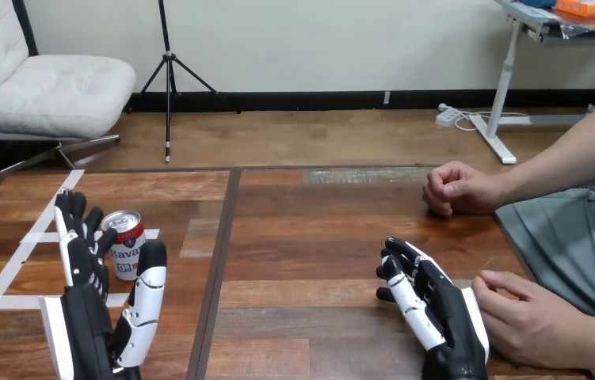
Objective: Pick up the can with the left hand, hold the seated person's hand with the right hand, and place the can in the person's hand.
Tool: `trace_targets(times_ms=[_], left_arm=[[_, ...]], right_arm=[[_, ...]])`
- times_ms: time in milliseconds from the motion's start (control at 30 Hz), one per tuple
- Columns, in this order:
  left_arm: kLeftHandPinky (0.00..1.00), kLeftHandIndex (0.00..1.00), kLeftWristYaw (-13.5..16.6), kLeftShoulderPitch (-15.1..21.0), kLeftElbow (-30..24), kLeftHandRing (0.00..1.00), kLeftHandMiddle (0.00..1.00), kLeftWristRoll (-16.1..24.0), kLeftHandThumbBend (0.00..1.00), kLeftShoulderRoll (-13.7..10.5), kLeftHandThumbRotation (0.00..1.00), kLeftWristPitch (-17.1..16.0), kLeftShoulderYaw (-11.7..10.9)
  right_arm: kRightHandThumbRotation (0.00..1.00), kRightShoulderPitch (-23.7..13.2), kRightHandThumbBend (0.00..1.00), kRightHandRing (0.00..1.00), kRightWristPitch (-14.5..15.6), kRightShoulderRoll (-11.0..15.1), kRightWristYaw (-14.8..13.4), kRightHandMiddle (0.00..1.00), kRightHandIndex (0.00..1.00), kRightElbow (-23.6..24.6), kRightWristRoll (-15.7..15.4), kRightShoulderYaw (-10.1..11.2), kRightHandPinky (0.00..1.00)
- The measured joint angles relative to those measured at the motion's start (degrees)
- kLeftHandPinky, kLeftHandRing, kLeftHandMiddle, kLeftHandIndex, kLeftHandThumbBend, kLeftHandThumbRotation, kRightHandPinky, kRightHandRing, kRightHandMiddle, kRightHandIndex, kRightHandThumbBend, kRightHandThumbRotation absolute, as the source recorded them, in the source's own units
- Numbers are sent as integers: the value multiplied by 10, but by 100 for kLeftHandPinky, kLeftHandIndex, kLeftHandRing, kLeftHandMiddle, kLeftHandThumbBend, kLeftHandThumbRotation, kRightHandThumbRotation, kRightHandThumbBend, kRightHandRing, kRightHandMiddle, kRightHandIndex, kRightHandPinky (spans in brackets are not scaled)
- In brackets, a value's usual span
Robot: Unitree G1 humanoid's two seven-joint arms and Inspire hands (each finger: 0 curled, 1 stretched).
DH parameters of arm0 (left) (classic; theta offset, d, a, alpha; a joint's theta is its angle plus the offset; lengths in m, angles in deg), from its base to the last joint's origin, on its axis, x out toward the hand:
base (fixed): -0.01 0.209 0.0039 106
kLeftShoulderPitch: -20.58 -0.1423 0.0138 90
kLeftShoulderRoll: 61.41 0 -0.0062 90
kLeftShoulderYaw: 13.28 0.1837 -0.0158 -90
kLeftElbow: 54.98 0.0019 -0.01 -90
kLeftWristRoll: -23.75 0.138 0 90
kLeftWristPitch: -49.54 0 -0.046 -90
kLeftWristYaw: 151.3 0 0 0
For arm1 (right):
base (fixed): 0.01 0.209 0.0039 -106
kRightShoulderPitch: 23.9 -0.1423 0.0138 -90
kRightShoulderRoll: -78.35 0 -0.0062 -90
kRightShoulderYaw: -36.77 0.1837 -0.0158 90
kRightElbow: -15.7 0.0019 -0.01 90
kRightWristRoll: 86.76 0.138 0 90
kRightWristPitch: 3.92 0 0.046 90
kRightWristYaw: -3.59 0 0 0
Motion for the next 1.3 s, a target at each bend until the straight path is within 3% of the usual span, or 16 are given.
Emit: trace_targets(times_ms=[467,933,1300], left_arm=[[90,100,25,-1,-7,97,100,21,64,0,71,0,1],[95,100,23,0,-7,99,100,4,65,0,70,1,0],[96,100,16,1,-3,100,100,-13,66,-1,70,27,-2]], right_arm=[[58,0,53,80,0,0,0,84,81,0,0,0,72],[58,0,54,80,0,1,5,83,81,0,0,1,72],[58,0,54,80,0,2,6,84,81,0,0,1,72]])
